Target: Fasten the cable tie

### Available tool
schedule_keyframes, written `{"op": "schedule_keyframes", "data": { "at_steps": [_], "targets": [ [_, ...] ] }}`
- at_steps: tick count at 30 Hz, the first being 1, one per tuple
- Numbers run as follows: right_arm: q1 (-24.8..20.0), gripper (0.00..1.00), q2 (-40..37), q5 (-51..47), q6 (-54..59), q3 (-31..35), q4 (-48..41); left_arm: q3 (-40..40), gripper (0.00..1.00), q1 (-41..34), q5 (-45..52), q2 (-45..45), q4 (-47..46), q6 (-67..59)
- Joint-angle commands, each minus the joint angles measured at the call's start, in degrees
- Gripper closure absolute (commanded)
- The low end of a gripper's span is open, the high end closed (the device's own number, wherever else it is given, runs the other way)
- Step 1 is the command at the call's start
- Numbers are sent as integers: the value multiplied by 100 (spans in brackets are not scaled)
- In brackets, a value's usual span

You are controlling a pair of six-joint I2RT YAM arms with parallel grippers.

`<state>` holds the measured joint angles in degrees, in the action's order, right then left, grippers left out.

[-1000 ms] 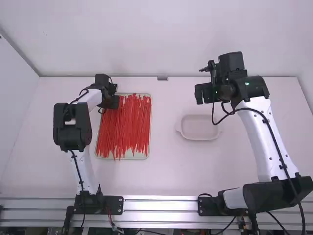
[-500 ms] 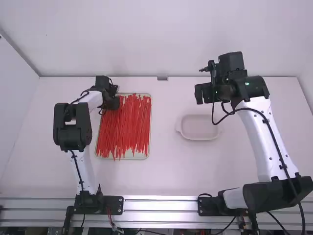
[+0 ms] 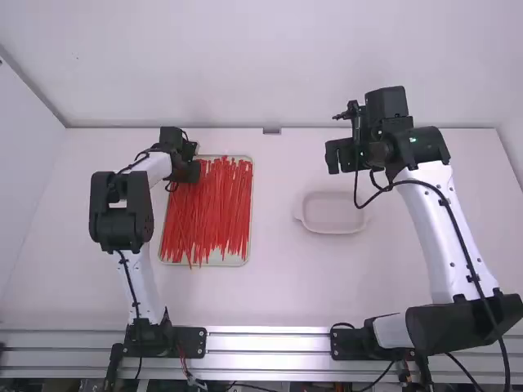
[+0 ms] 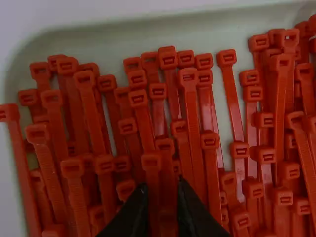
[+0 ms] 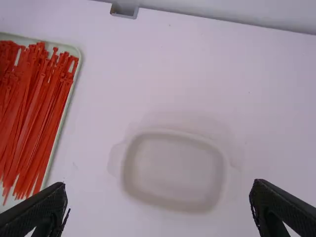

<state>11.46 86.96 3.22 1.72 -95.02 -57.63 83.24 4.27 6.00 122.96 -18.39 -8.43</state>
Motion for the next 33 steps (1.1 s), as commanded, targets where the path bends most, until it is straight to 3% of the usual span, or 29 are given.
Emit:
{"op": "schedule_keyframes", "data": {
  "at_steps": [1,12,22,33],
  "targets": [
    [15,2,39,-31,-22,-166,-11,-66,87,-52,63,74,-39,24],
    [15,2,39,-28,-22,-166,-13,608,95,-52,63,70,-341,308],
    [15,2,39,-28,-22,-166,-11,1838,98,-52,243,28,-428,817],
    [15,2,39,-7,-42,-166,-4,2511,98,-52,761,-960,-96,909]
  ]
}}
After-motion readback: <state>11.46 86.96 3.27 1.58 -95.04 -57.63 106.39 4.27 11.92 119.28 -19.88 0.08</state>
